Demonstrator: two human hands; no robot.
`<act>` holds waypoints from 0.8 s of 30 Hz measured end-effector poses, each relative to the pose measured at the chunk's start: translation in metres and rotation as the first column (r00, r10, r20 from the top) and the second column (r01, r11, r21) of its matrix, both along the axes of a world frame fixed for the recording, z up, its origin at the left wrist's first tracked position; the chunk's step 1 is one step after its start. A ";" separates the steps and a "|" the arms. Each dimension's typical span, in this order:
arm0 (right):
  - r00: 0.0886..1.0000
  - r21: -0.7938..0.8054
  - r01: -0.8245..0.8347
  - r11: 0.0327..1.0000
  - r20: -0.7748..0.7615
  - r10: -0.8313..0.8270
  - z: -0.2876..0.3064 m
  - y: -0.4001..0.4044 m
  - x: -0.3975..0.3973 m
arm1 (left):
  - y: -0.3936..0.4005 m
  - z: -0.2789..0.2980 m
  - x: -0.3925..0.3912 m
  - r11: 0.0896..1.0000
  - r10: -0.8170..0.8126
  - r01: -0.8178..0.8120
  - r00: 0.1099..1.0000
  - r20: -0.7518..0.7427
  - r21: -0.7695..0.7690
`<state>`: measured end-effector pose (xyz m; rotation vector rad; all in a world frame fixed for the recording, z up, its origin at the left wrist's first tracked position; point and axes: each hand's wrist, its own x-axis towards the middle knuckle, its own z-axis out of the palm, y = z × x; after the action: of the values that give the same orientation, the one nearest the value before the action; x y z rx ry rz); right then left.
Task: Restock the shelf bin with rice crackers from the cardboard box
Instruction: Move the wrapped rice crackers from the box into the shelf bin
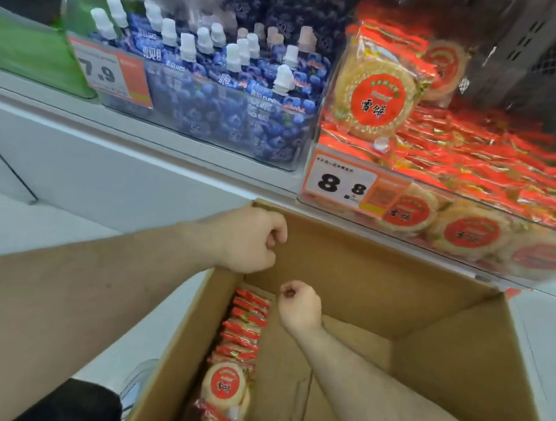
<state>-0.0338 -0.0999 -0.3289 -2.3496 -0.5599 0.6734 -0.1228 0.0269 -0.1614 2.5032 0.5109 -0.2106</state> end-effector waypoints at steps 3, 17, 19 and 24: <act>0.966 -0.110 0.097 0.989 -0.228 -0.121 -0.042 0.019 -0.005 | 0.007 -0.008 0.002 0.997 0.053 -0.053 0.999 -0.003 -0.060; 0.939 0.004 0.201 0.980 -0.284 -0.191 -0.061 -0.015 0.004 | 0.008 -0.009 0.005 0.951 0.211 -0.225 0.974 -0.086 -0.214; 0.936 -0.003 0.216 0.976 -0.283 -0.208 -0.054 -0.020 0.005 | 0.002 -0.005 0.006 0.950 0.200 -0.218 0.975 -0.100 -0.225; 0.931 -0.079 0.154 0.985 -0.321 -0.171 -0.049 -0.003 -0.004 | -0.010 -0.006 0.005 0.960 0.166 -0.187 0.979 -0.116 -0.207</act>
<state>-0.0374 -0.1033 -0.3781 -2.2344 -0.1989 0.9848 -0.1174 0.0165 -0.1672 2.2292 0.7088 -0.3040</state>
